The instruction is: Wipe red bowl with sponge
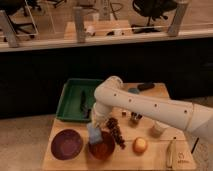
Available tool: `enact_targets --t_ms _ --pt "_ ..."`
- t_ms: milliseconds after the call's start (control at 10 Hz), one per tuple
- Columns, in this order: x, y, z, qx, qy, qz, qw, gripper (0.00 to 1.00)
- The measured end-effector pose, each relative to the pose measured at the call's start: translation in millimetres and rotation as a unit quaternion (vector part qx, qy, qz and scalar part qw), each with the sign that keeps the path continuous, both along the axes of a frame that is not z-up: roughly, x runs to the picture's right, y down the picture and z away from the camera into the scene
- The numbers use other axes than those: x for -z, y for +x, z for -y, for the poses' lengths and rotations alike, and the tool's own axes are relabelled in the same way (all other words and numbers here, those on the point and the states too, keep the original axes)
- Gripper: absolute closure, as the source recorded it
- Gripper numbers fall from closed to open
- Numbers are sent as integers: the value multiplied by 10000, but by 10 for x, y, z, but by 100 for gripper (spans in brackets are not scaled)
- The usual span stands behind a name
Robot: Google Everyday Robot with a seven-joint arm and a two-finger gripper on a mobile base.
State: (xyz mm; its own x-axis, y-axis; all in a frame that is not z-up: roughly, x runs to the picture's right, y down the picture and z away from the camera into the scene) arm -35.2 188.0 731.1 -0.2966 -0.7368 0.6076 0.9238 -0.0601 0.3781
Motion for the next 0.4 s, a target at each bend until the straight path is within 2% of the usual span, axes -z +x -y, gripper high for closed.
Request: enact_targets --t_ms 400 --pt "-84 197 -210 -72 43 81 9999 82"
